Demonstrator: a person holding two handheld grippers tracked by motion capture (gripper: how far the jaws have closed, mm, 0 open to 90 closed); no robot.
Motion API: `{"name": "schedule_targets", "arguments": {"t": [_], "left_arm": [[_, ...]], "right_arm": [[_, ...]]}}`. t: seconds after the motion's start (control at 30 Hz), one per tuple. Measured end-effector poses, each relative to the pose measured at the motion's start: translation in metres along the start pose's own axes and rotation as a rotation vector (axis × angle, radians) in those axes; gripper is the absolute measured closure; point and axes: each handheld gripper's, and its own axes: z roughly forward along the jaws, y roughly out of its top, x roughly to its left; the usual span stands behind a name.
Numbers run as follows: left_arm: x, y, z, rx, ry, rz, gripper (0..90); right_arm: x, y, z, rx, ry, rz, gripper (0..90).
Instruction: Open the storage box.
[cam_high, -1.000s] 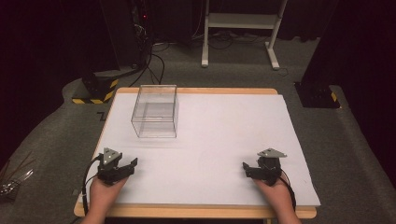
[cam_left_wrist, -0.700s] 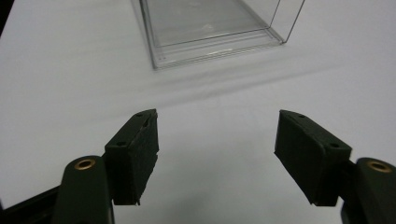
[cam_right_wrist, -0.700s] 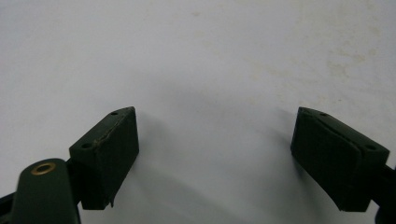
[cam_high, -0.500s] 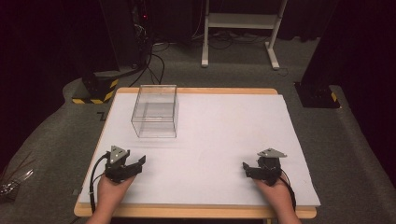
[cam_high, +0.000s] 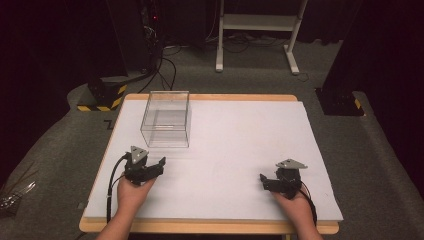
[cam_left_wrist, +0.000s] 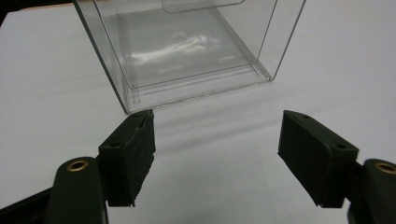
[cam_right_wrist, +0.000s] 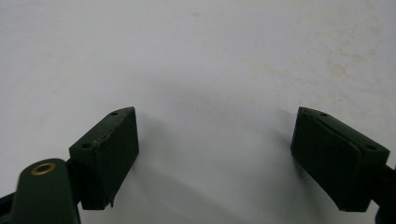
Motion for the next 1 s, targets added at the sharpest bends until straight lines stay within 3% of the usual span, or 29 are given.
{"name": "schedule_targets", "arguments": {"t": [0.23, 0.57, 0.77, 0.9, 1.0], "left_arm": [[-0.003, 0.015, 0.012, -0.016, 0.035, -0.016, 24.4], [-0.006, 0.032, 0.022, -0.031, 0.046, -0.06, 22.0], [-0.009, 0.041, 0.028, -0.023, 0.063, -0.054, 20.8], [-0.006, 0.045, 0.032, -0.03, 0.055, -0.091, 20.4], [-0.006, 0.049, 0.036, -0.02, 0.066, -0.078, 18.3]], "right_arm": [[0.0, 0.0, 0.0, -0.001, 0.0, 0.001, 15.0], [0.0, 0.0, 0.0, -0.002, 0.0, 0.003, 15.0], [0.0, 0.0, 0.0, -0.002, 0.002, 0.002, 15.0], [0.0, 0.0, 0.0, -0.001, 0.005, 0.009, 15.0], [0.0, 0.0, 0.0, -0.001, 0.004, 0.009, 15.0]]}}
